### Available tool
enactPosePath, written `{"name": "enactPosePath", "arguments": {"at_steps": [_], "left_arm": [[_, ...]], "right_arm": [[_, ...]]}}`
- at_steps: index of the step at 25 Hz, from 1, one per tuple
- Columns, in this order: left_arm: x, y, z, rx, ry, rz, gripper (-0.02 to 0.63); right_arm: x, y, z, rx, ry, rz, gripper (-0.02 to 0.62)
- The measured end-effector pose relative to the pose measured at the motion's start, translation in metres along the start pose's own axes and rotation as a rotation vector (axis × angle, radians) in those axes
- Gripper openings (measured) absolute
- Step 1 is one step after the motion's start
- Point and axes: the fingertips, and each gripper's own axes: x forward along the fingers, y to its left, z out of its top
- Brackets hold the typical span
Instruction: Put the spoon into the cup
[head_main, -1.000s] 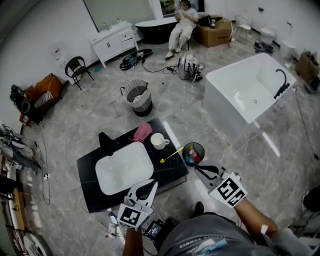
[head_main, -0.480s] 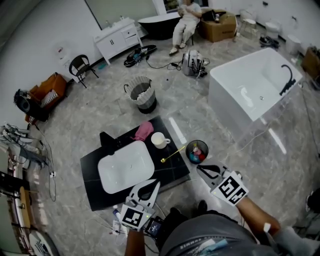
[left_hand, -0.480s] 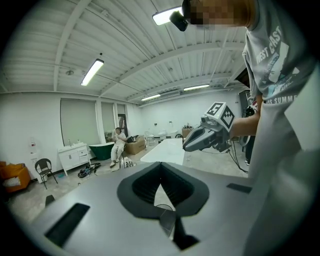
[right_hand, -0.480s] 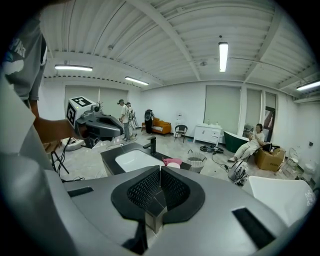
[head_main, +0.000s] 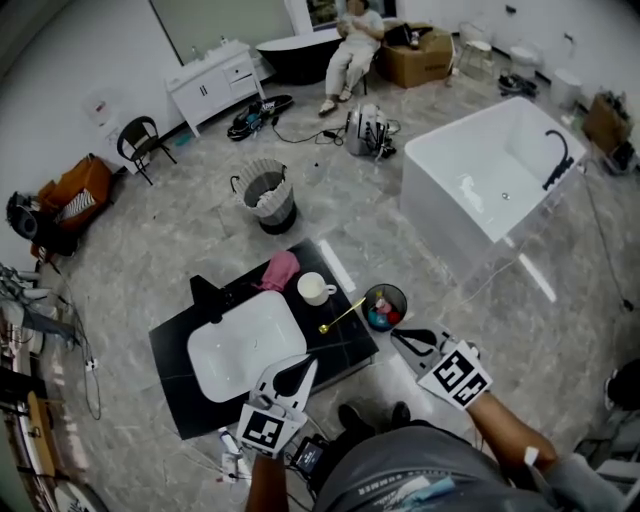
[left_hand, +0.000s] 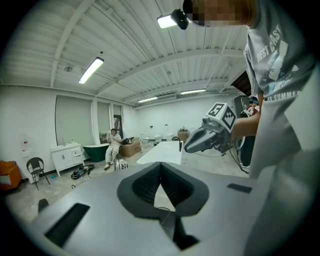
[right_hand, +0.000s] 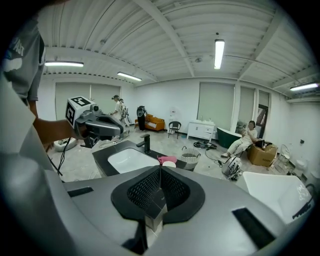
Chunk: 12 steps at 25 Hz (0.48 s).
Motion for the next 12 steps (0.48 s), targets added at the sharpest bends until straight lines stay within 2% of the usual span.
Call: {"name": "enactPosePath", "arguments": {"at_steps": [12], "left_arm": [[-0.012, 0.028, -0.01, 0.038, -0.009, -0.078, 0.003]], "right_arm": [[0.019, 0.011, 0.006, 0.048, 0.019, -0.081, 0.032]]}}
